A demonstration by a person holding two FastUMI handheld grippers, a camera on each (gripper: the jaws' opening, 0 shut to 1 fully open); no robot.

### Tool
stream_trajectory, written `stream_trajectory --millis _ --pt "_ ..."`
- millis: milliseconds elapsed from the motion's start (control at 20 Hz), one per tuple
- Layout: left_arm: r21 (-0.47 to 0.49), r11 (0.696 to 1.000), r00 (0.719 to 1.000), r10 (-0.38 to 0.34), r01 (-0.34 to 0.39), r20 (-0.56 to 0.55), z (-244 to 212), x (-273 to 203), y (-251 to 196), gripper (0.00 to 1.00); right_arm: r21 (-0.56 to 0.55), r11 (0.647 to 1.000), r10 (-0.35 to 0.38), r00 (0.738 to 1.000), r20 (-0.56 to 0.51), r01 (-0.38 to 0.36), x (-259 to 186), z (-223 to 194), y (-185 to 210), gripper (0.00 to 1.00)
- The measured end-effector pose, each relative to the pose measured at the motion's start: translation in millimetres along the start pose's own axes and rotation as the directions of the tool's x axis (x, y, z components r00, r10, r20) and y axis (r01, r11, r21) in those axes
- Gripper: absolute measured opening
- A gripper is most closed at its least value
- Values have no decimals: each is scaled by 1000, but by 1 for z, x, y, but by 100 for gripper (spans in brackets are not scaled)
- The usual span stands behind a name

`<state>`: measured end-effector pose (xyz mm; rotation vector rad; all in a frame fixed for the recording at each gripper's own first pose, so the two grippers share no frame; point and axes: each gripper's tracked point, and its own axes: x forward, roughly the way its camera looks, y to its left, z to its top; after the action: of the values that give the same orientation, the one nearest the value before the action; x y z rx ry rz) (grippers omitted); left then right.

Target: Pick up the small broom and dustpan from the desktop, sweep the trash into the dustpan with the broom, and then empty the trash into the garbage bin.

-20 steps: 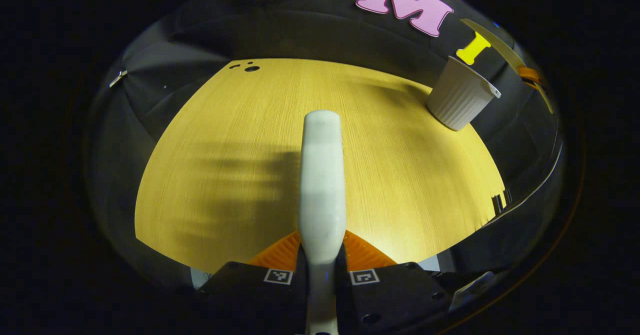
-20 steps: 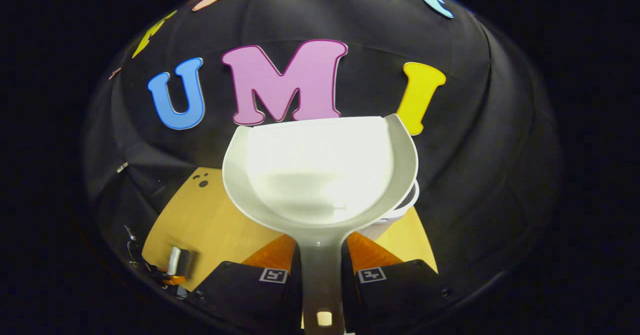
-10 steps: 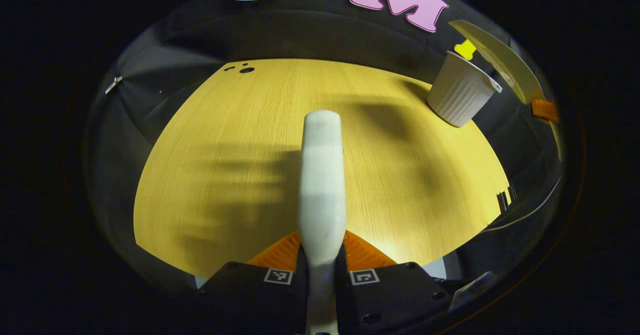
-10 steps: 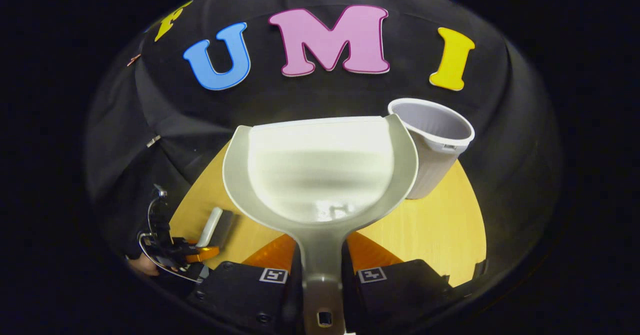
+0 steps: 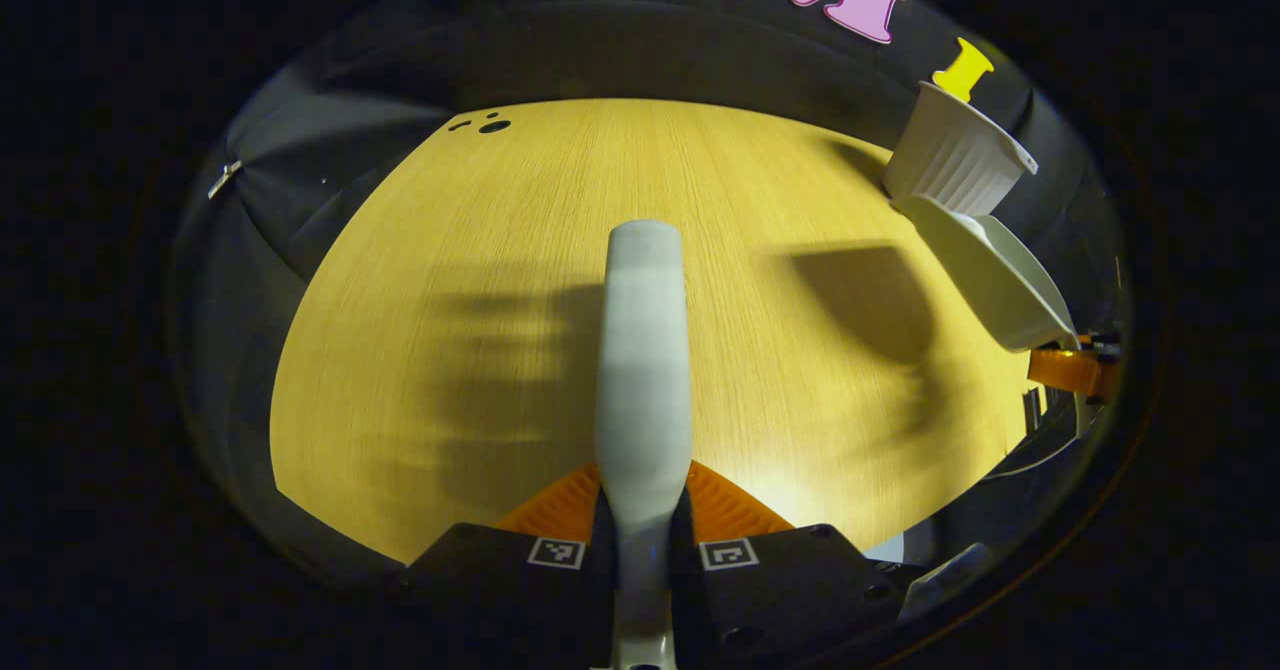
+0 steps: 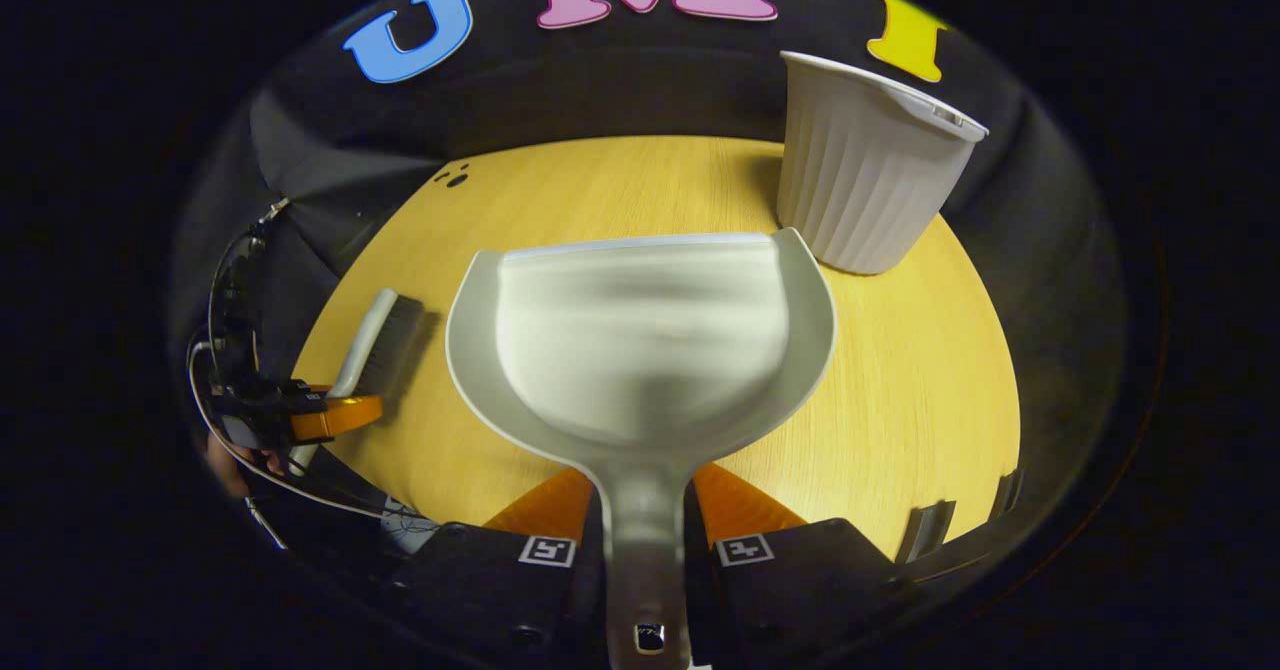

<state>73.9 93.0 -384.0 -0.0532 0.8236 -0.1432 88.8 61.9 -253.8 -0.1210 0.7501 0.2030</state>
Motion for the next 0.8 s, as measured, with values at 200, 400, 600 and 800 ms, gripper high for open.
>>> stream_trajectory --millis 200,400,600,800 --pt "-35 998 999 42 -43 -34 16 24 -3 27 -1 1000 -12 998 -57 12 45 -17 -8 31" --pt "7 996 993 95 -94 -70 25 39 -2 28 24 1000 4 994 -107 -2 66 -22 -15 40" --pt "69 989 987 136 -130 -82 32 46 -5 27 7 1000 -9 991 -130 10 67 -22 -13 31" --pt "122 980 983 167 -156 -81 38 48 -6 30 -3 1000 2 991 -135 -2 70 -18 -9 37"
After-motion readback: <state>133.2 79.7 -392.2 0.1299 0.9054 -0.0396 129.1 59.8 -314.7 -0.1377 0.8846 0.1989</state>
